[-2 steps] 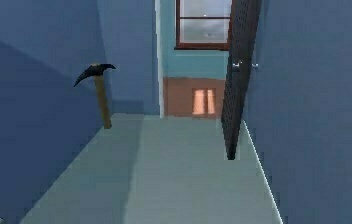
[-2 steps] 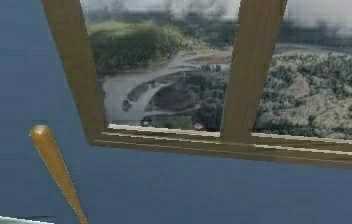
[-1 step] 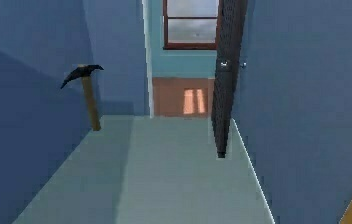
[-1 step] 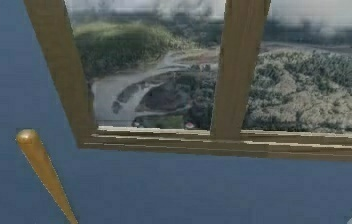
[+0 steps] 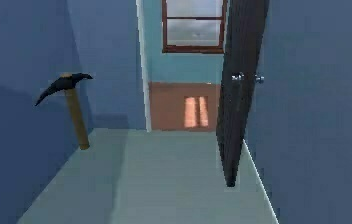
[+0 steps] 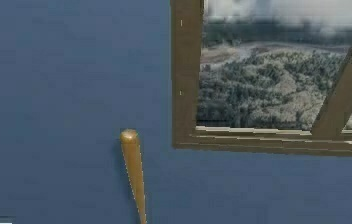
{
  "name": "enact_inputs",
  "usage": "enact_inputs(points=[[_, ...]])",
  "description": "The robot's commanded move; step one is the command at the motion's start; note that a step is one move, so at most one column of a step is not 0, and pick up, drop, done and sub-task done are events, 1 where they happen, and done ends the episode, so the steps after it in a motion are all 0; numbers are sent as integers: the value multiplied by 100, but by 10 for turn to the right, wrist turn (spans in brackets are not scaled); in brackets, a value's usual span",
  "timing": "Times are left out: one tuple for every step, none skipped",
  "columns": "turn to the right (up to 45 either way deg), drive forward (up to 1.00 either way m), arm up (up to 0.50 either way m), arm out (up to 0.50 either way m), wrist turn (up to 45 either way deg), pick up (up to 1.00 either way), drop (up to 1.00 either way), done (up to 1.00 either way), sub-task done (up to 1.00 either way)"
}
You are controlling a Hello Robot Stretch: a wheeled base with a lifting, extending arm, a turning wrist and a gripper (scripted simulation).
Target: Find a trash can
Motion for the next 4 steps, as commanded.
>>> enact_inputs(points=[[0, 100, 0, 0, 0, 0, 0, 0, 0], [0, 100, 0, 0, 0, 0, 0, 0, 0], [60, 0, 0, 0, 0, 0, 0, 0, 0], [0, 5, 0, 0, 0, 0, 0, 0, 0]])
